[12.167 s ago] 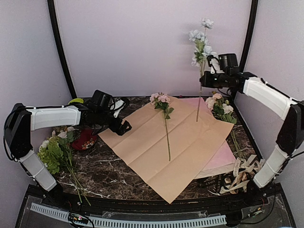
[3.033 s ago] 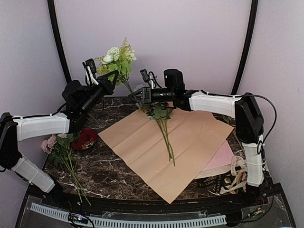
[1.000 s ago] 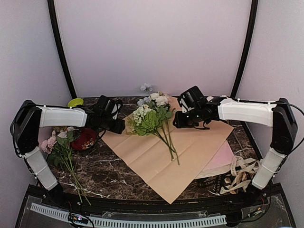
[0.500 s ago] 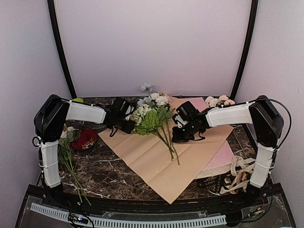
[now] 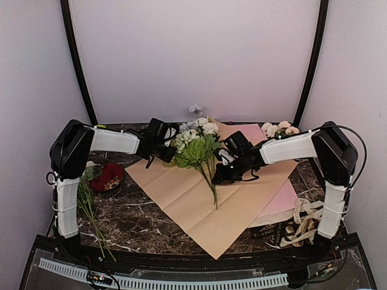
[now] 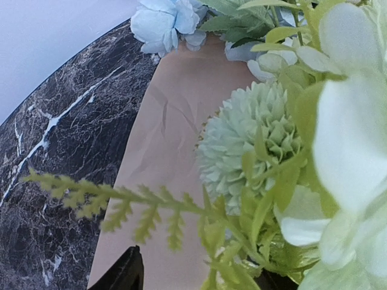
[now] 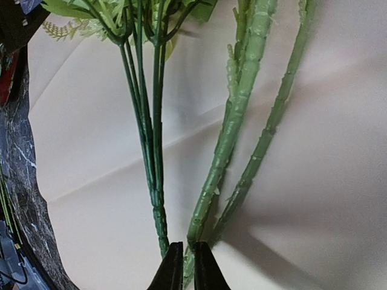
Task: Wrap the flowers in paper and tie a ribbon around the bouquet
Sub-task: Adjust the fake flower on the flattened wrapping paper, then pick up the bottom corner of the flattened wrapping paper from the center of the board.
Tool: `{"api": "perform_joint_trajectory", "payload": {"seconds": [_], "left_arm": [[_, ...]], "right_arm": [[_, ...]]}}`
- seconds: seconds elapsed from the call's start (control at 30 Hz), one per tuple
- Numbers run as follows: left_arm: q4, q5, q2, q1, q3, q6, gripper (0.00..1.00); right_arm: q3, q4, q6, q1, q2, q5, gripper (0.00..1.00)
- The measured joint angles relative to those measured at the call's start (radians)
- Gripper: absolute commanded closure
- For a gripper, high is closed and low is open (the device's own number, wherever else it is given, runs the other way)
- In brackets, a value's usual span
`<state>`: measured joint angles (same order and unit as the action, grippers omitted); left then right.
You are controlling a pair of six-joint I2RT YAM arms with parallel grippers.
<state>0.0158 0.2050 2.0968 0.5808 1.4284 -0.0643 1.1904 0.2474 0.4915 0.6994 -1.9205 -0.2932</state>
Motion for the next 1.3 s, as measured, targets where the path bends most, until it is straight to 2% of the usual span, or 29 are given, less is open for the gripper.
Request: {"api": "perform_joint_trajectory", "payload": {"seconds": [0.2,0.3,0.43,0.6,0.67,0.77,0.87,1.0,1.13,1.3], "left_arm": [[0.001,0.025,0.007,0.000,0.028,-0.026,0.20],[0.000,0.052,0.003,0.000,0.033,-0.038,0.13],[-0.002,0.073,-0.043,0.000,-0.002,-0.044,0.12],[-0.042,0.070,-0.286,0.029,-0.191,-0.075,0.13],[-0.076,0.065,-0.410,0.081,-0.285,-0.118,0.12],[-0.122,0.003,-0.585,0.228,-0.426,-0.196,0.14],[-0.134,-0.152,-0.703,0.363,-0.555,-0.246,0.20],[-0.157,-0.336,-0.792,0.470,-0.717,-0.307,0.21],[-0.206,-0.399,-0.758,0.592,-0.796,-0.420,0.21],[-0.232,-0.388,-0.539,0.690,-0.725,-0.555,0.22]], "right_arm": [[0.000,0.028,-0.012,-0.003,0.017,-0.009,0.85],[0.000,0.084,-0.026,-0.008,0.066,0.017,0.82],[-0.006,0.155,-0.046,-0.011,0.154,0.074,0.80],[-0.078,0.185,-0.053,-0.012,0.249,0.101,0.77],[-0.114,0.190,-0.053,-0.008,0.273,0.095,0.76],[-0.150,0.198,-0.056,0.002,0.288,0.069,0.75],[-0.168,0.203,-0.069,0.031,0.289,0.042,0.74],[-0.210,0.179,-0.071,0.072,0.289,-0.007,0.73],[-0.262,0.148,-0.060,0.105,0.288,-0.030,0.73],[-0.293,0.098,-0.048,0.146,0.274,-0.038,0.73]]}}
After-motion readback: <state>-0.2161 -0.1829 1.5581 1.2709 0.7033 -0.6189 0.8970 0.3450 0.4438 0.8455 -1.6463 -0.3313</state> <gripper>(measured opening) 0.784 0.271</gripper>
